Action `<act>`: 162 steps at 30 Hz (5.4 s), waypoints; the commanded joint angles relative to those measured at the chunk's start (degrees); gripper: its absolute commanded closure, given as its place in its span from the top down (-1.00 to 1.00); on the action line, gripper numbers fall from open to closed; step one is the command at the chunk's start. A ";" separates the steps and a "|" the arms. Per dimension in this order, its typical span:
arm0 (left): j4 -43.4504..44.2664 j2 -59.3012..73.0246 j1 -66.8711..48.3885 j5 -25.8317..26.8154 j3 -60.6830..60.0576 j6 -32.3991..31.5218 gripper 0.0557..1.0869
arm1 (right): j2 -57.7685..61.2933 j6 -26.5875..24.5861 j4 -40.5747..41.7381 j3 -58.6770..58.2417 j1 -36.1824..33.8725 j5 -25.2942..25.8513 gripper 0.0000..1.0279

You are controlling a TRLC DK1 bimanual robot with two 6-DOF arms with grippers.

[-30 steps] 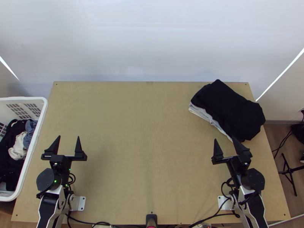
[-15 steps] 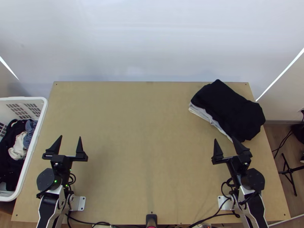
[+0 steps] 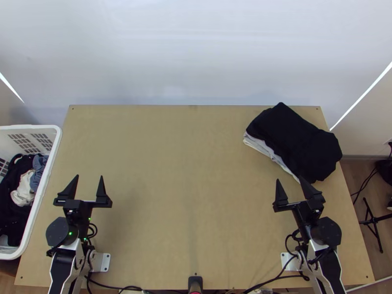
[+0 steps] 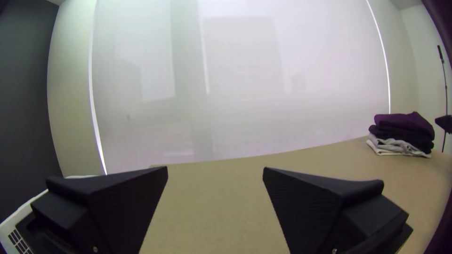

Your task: Fold the t-shirt

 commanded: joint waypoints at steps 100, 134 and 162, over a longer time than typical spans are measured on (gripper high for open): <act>-52.73 101.46 48.40 20.43 121.49 -6.72 -0.93 | -0.08 -0.10 0.01 0.01 0.04 0.00 0.93; -19.24 83.79 -43.01 -0.92 59.96 -29.05 -0.93 | 0.01 -0.10 0.01 0.01 0.04 0.00 0.93; -9.66 67.62 -20.16 -1.10 62.69 -20.70 0.91 | -0.08 -0.10 0.01 0.01 0.04 0.00 0.93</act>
